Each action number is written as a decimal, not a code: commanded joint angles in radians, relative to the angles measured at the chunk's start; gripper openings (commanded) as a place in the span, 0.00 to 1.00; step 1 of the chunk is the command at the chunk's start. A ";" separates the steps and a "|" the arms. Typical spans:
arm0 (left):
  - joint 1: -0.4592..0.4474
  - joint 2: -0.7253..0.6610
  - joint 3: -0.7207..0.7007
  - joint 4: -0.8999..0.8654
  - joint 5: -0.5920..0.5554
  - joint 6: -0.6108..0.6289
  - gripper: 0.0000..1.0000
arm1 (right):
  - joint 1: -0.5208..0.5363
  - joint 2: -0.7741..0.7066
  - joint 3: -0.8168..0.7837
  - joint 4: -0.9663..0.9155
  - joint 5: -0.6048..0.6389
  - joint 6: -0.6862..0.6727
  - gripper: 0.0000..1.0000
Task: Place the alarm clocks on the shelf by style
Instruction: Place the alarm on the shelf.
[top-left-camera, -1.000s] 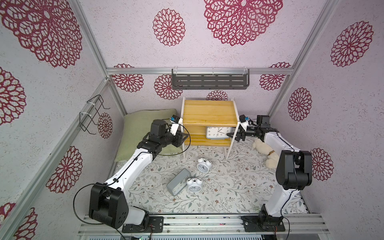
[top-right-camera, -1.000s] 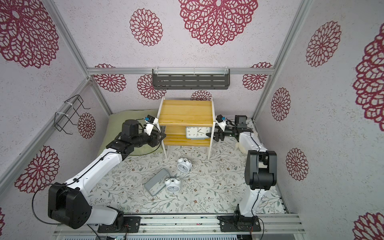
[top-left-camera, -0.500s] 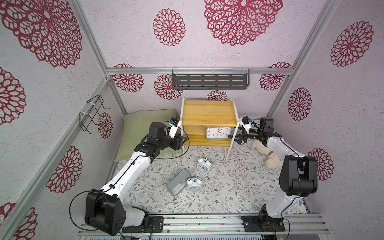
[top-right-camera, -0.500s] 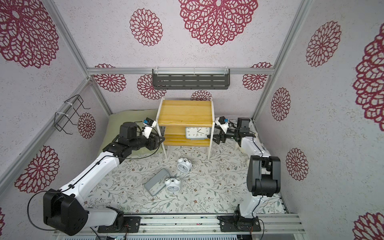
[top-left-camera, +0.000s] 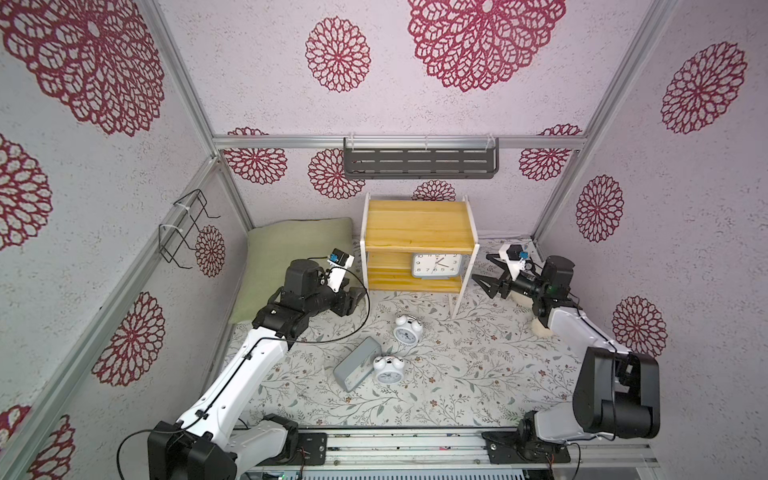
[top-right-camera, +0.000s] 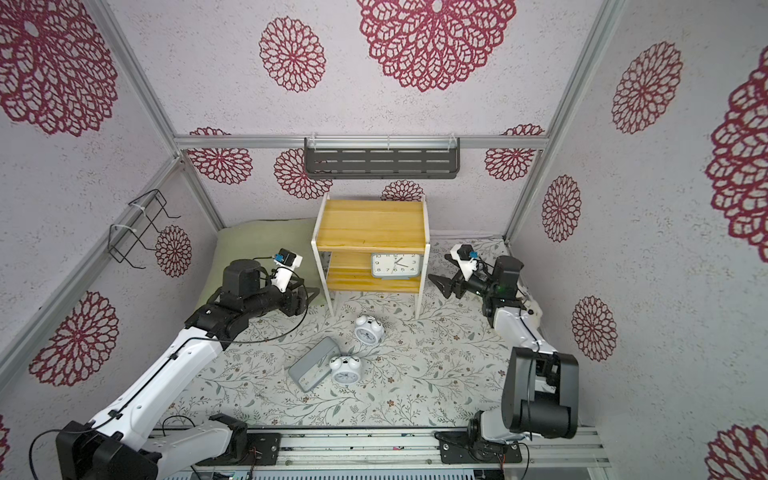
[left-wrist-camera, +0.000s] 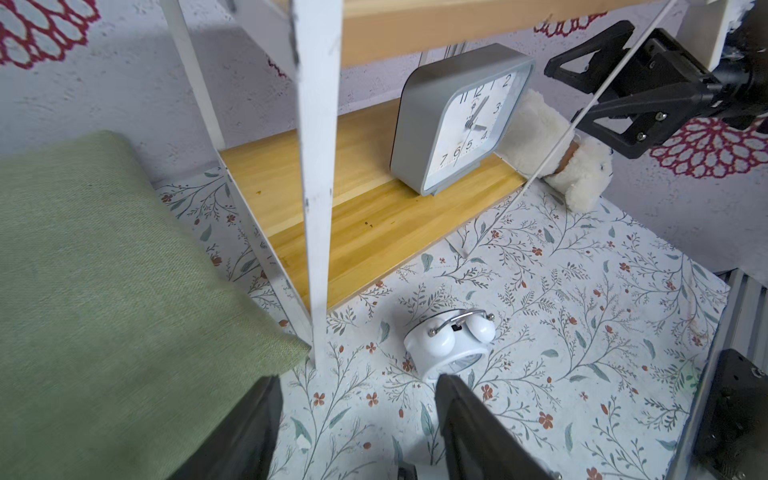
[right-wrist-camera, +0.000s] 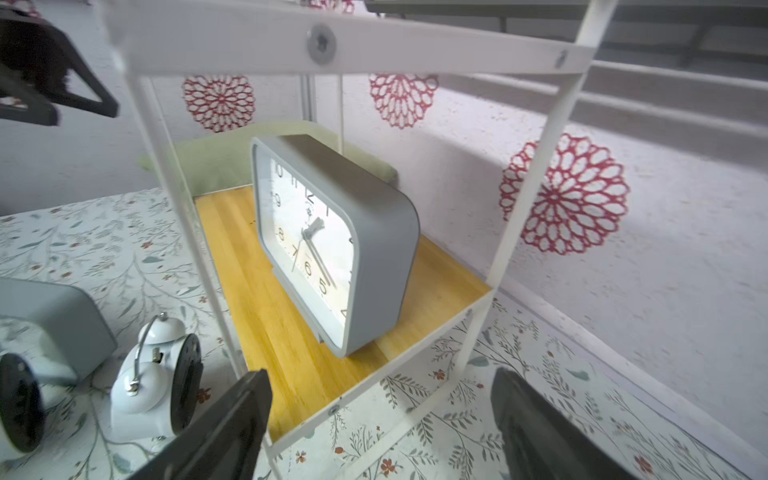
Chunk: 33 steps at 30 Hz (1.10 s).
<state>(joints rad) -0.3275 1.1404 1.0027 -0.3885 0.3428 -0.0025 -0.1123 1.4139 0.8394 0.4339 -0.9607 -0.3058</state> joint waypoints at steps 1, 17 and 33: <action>-0.003 -0.060 -0.013 -0.107 -0.006 0.047 0.67 | -0.005 -0.115 -0.074 0.142 0.173 0.125 0.90; -0.088 -0.100 -0.070 -0.438 0.019 0.057 0.77 | 0.024 -0.592 -0.496 0.142 0.338 0.370 0.91; -0.213 0.262 0.113 -0.643 -0.151 0.100 0.76 | 0.026 -0.611 -0.496 0.128 0.371 0.369 0.92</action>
<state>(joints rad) -0.5240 1.3800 1.0874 -0.9642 0.2111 0.0731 -0.0906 0.8040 0.3210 0.5339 -0.6014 0.0456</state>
